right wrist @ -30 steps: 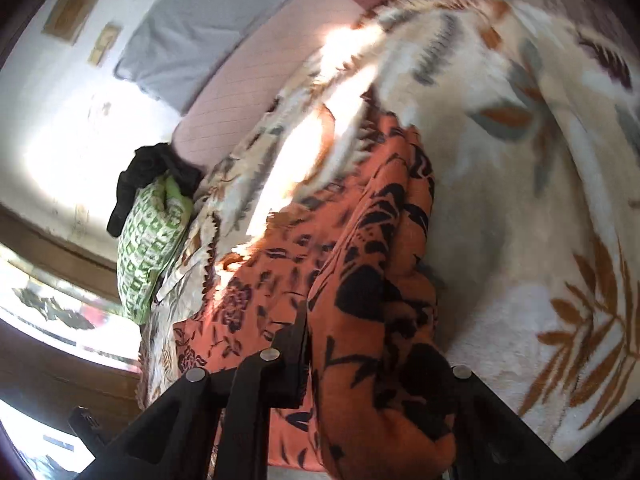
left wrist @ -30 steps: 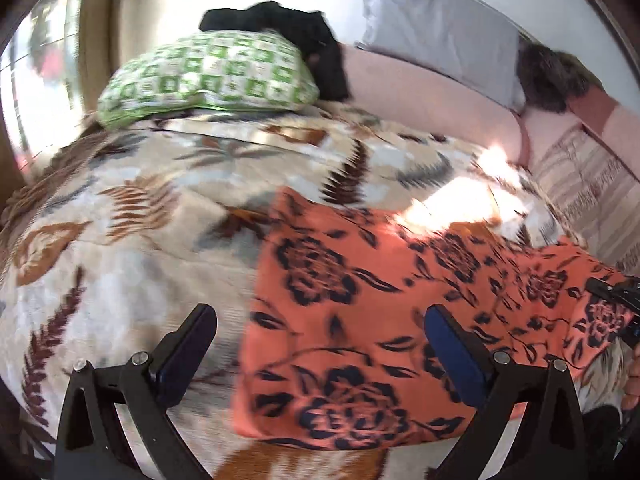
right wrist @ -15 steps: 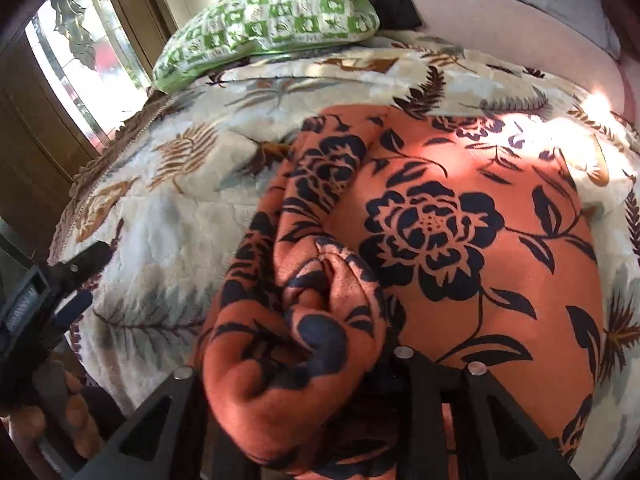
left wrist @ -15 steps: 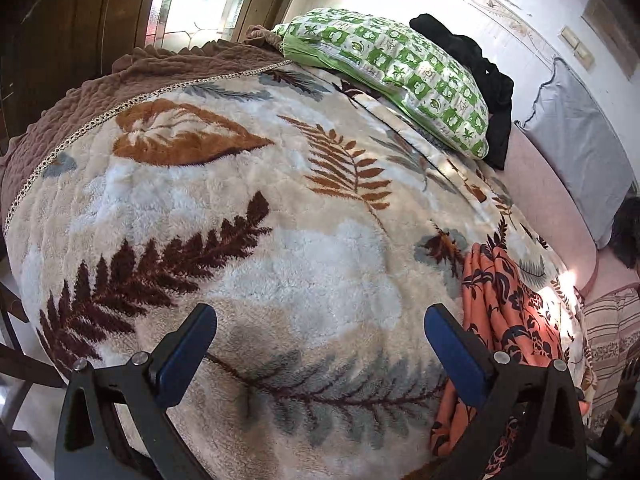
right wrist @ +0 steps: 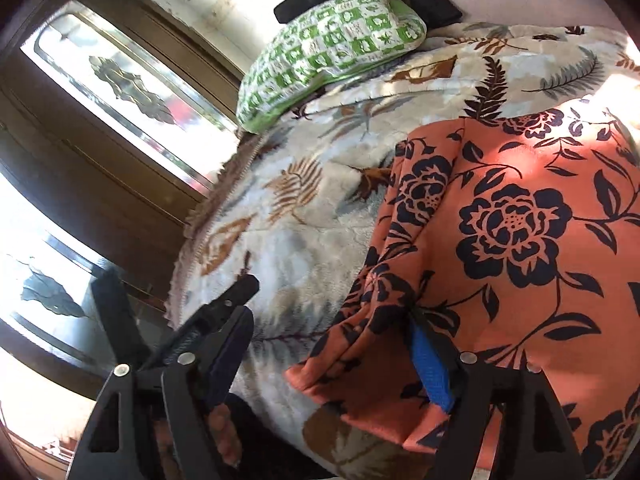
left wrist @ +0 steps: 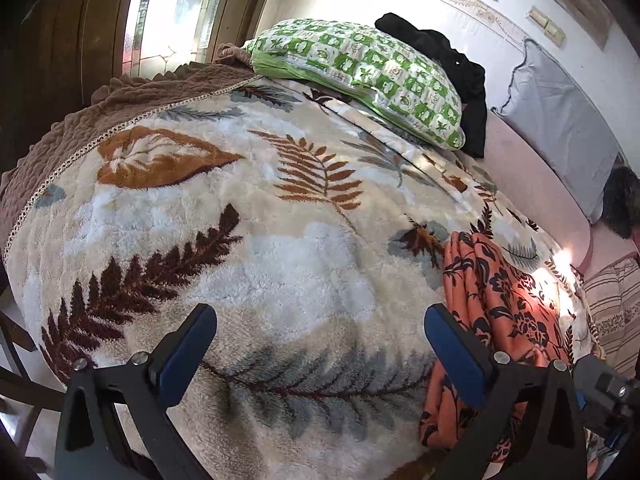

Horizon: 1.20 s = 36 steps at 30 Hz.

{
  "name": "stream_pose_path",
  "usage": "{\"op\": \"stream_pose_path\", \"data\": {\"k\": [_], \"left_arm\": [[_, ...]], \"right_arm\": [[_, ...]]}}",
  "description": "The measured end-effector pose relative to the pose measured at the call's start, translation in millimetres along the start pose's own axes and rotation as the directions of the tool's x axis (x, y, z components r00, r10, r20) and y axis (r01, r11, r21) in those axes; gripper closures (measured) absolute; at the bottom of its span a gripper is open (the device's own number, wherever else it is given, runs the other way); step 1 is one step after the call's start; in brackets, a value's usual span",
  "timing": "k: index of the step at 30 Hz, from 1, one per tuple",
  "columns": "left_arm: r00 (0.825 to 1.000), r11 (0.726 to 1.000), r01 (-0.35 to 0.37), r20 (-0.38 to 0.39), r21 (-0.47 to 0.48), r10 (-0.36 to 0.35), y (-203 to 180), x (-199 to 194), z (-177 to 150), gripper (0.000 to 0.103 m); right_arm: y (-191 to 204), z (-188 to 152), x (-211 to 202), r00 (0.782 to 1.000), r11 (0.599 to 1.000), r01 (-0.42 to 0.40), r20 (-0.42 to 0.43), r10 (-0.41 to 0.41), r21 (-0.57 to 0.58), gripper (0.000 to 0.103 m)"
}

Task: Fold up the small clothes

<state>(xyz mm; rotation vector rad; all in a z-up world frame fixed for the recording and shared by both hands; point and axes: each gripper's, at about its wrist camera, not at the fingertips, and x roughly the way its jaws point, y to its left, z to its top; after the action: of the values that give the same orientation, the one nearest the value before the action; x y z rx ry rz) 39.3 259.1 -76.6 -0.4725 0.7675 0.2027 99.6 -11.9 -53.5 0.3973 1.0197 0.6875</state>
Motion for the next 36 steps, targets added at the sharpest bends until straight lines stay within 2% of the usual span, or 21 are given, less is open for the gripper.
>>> {"op": "stream_pose_path", "data": {"k": [3, 6, 10, 12, 13, 14, 15, 16, 17, 20, 22, 23, 24, 25, 26, 29, 32, 34, 36], "left_arm": [[0.993, 0.992, 0.112, -0.03, 0.055, -0.11, -21.1, -21.4, -10.3, 0.0], [0.971, 0.966, 0.233, -0.088, 0.115, -0.224, -59.3, -38.0, -25.5, 0.0], [0.948, 0.94, 0.284, -0.204, 0.188, -0.246, -108.8, -25.9, -44.3, 0.0], [0.947, 0.945, 0.271, -0.227, 0.185, -0.227, -120.6, -14.3, -45.3, 0.001], [0.936, 0.942, 0.292, -0.251, 0.167, -0.246, -124.2, -6.4, -43.1, 0.013], [0.914, 0.932, 0.334, -0.289, 0.144, -0.283, -126.9, 3.5, -40.4, 0.029], [0.892, 0.928, 0.352, -0.346, 0.125, -0.292, -129.7, 16.5, -36.6, 0.083], [0.888, 0.934, 0.338, -0.369, 0.118, -0.274, -130.9, 23.6, -32.0, 0.095], [0.889, 0.931, 0.35, -0.35, 0.105, -0.294, -129.7, 22.0, -24.9, 0.095], [0.916, 0.932, 0.342, -0.266, 0.122, -0.301, -117.4, 0.6, -15.1, 0.095], [0.924, 0.946, 0.308, -0.269, 0.101, -0.272, -99.2, 6.2, -26.4, 0.095], [0.92, 0.959, 0.276, -0.308, 0.067, -0.243, -88.0, 20.6, -38.8, 0.095], [0.904, 0.966, 0.258, -0.357, 0.02, -0.234, -76.6, 37.6, -52.4, 0.094], [0.9, 0.964, 0.267, -0.353, -0.016, -0.255, -67.7, 44.9, -59.8, 0.092], [0.905, 0.96, 0.28, -0.331, -0.012, -0.268, -66.4, 41.9, -59.3, 0.092], [0.913, 0.962, 0.27, -0.326, 0.034, -0.245, -74.4, 37.5, -52.9, 0.092], [0.904, 0.958, 0.287, -0.333, 0.006, -0.269, -68.3, 41.6, -55.4, 0.091], [0.905, 0.957, 0.288, -0.331, 0.014, -0.268, -68.8, 41.3, -55.7, 0.091], [0.906, 0.959, 0.283, -0.332, 0.018, -0.262, -69.6, 40.0, -55.7, 0.091]], "right_arm": [[-21.5, -9.6, -38.5, 0.996, 0.996, -0.04, 0.087, 0.033, 0.079, 0.023], [-49.1, -23.0, -67.5, 0.987, 0.987, -0.046, 0.158, 0.021, 0.156, 0.022], [-84.2, -37.1, -84.3, 0.984, 0.965, -0.057, 0.18, 0.011, 0.256, 0.022], [-94.2, -40.9, -90.1, 0.981, 0.957, -0.074, 0.192, 0.02, 0.281, 0.022], [-97.6, -41.4, -92.7, 0.98, 0.955, -0.08, 0.198, 0.024, 0.285, 0.022], [-100.6, -41.6, -94.1, 0.979, 0.954, -0.085, 0.202, 0.027, 0.286, 0.022], [-103.3, -41.6, -95.2, 0.979, 0.953, -0.089, 0.204, 0.03, 0.291, 0.022], [-105.8, -41.5, -95.8, 0.979, 0.951, -0.093, 0.203, 0.032, 0.296, 0.022], [-108.5, -42.3, -96.2, 0.98, 0.949, -0.094, 0.199, 0.034, 0.302, 0.022], [-111.5, -45.2, -99.3, 0.978, 0.945, -0.107, 0.202, 0.045, 0.308, 0.022], [-112.2, -43.5, -100.0, 0.977, 0.946, -0.112, 0.209, 0.049, 0.304, 0.022], [-113.4, -43.6, -99.6, 0.977, 0.945, -0.114, 0.209, 0.051, 0.306, 0.022], [-114.3, -43.8, -98.0, 0.977, 0.943, -0.117, 0.207, 0.053, 0.31, 0.022], [-114.9, -43.9, -95.5, 0.978, 0.942, -0.117, 0.203, 0.053, 0.315, 0.022], [-114.5, -43.8, -92.7, 0.979, 0.942, -0.116, 0.196, 0.055, 0.315, 0.022], [-107.7, -41.7, -88.6, 0.983, 0.953, -0.099, 0.179, 0.048, 0.287, 0.022], [-101.1, -35.1, -86.4, 0.981, 0.954, -0.115, 0.182, 0.066, 0.278, 0.022], [-95.4, -29.4, -84.4, 0.98, 0.958, -0.12, 0.185, 0.073, 0.259, 0.021], [-98.1, -24.6, -72.5, 0.978, 0.949, -0.168, 0.165, 0.127, 0.267, 0.014]]}}
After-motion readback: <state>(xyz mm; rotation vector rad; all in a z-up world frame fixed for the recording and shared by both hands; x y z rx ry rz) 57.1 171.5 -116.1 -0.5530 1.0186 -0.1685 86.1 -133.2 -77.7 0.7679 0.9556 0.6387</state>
